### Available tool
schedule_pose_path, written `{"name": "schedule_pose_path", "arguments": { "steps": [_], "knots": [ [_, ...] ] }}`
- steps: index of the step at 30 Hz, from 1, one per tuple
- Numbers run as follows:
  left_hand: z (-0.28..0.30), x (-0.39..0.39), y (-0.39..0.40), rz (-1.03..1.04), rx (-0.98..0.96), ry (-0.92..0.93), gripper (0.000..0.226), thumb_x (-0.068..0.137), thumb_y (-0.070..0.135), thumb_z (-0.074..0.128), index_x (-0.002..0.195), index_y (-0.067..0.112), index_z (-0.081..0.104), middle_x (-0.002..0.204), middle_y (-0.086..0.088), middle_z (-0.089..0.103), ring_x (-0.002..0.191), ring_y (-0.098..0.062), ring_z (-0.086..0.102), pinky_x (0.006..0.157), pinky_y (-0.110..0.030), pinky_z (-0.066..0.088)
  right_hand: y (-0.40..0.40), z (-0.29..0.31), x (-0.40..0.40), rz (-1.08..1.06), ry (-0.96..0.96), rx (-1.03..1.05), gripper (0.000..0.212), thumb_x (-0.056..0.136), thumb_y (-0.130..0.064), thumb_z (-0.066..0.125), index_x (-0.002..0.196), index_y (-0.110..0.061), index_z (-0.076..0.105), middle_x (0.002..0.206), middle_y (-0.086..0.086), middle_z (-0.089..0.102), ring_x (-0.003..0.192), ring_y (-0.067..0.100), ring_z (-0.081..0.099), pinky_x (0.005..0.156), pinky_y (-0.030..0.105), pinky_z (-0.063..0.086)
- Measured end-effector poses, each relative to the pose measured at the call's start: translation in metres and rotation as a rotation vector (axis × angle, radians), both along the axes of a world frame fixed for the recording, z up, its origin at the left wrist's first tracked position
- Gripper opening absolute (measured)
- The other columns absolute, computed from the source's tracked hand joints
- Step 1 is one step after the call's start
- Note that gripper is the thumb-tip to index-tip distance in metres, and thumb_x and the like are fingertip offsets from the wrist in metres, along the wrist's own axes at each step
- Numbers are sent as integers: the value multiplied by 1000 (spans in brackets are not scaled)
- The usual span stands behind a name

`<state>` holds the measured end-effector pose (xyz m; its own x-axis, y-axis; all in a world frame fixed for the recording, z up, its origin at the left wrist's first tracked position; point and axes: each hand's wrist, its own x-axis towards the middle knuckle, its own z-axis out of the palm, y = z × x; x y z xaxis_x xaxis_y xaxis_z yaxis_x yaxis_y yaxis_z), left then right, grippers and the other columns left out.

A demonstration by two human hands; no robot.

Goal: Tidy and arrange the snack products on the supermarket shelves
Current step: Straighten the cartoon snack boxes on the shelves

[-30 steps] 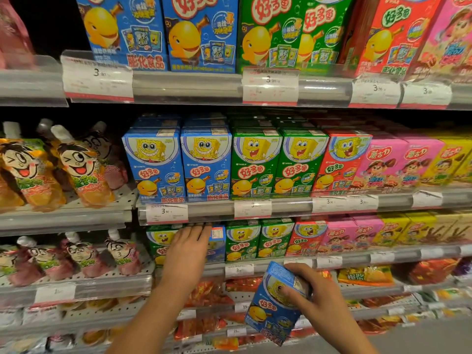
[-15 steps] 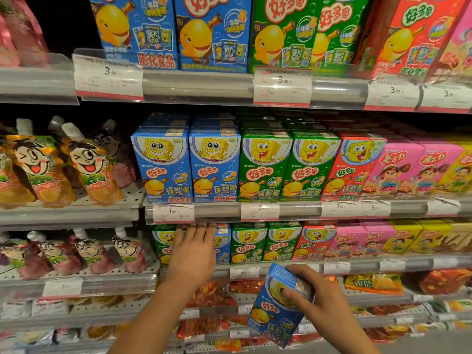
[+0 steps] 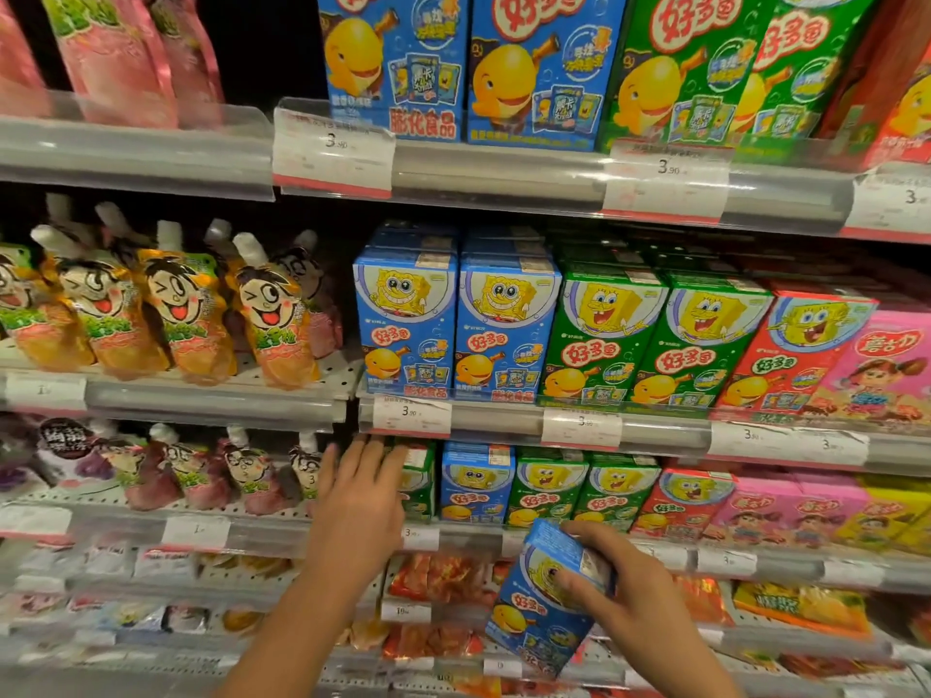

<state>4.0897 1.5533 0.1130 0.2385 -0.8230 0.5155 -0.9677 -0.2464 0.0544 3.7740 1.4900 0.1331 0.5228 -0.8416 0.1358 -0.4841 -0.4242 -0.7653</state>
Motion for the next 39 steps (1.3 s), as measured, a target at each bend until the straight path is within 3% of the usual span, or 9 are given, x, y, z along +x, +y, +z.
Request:
{"name": "schedule_pose_path", "arguments": {
  "steps": [3, 6, 11, 15, 19, 24, 28, 35, 39],
  "knots": [
    [0, 6, 9, -4, -13, 6, 64, 67, 10, 82, 127, 13, 62, 129, -10, 64, 127, -34, 56, 114, -60, 31, 1, 4, 17, 60, 47, -21, 56, 70, -89, 54, 118, -61, 49, 119, -46, 53, 111, -14, 53, 82, 15, 48],
    [3, 12, 18, 4, -11, 9, 66, 65, 9, 86, 126, 15, 62, 125, -7, 63, 120, -31, 58, 111, -60, 37, 3, 4, 33, 113, 110, -52, 44, 78, -66, 65, 118, -62, 47, 118, -41, 55, 112, -16, 50, 84, 11, 43],
    [15, 25, 40, -30, 92, -34, 80, 47, 10, 94, 121, 16, 65, 112, -4, 59, 104, -29, 61, 105, -56, 45, 7, -1, 57, 184, 143, -102, 44, 79, -66, 65, 118, -58, 48, 120, -34, 52, 113, -8, 52, 90, 19, 47],
    [28, 36, 64, -38, 62, -21, 69, 49, 22, 94, 112, 17, 68, 106, -2, 62, 95, -28, 63, 88, -51, 54, 16, 1, 81, 208, 113, -205, 40, 82, -61, 62, 119, -51, 51, 119, -31, 44, 109, -5, 53, 82, 12, 43],
    [39, 59, 86, -112, 65, 31, 66, 56, 34, 90, 115, 21, 62, 122, -2, 59, 110, -29, 60, 85, -49, 56, 23, 6, 105, 249, 111, -284, 41, 91, -51, 57, 131, -43, 50, 126, -28, 42, 117, -5, 49, 89, 8, 39],
    [57, 93, 96, -261, 227, 107, 53, 72, 50, 69, 118, 36, 47, 164, 6, 24, 153, -20, 19, 116, -49, 34, 27, 8, 130, 235, 159, -360, 44, 95, -41, 61, 136, -44, 45, 130, -26, 39, 119, -6, 44, 92, 9, 35],
    [63, 113, 94, -274, 370, 156, 44, 78, 53, 67, 114, 45, 42, 166, 21, -12, 152, -6, -19, 124, -49, 20, 28, 11, 139, 205, 156, -395, 47, 94, -38, 65, 136, -43, 46, 127, -23, 41, 117, -4, 46, 92, 11, 36],
    [64, 117, 89, -313, 359, -12, 45, 78, 53, 69, 112, 37, 45, 161, 13, -34, 149, -17, -33, 123, -43, 2, 31, 9, 171, 122, 237, -519, 52, 91, -30, 73, 139, -27, 53, 130, -10, 47, 114, 7, 50, 90, 14, 40],
    [59, 121, 87, -325, 340, -28, 45, 74, 48, 74, 109, 35, 48, 163, 10, -31, 151, -20, -29, 122, -48, 3, 29, 1, 190, 97, 291, -579, 59, 85, -21, 80, 139, -19, 55, 132, -1, 52, 114, 18, 58, 88, 29, 56]
  ]
}}
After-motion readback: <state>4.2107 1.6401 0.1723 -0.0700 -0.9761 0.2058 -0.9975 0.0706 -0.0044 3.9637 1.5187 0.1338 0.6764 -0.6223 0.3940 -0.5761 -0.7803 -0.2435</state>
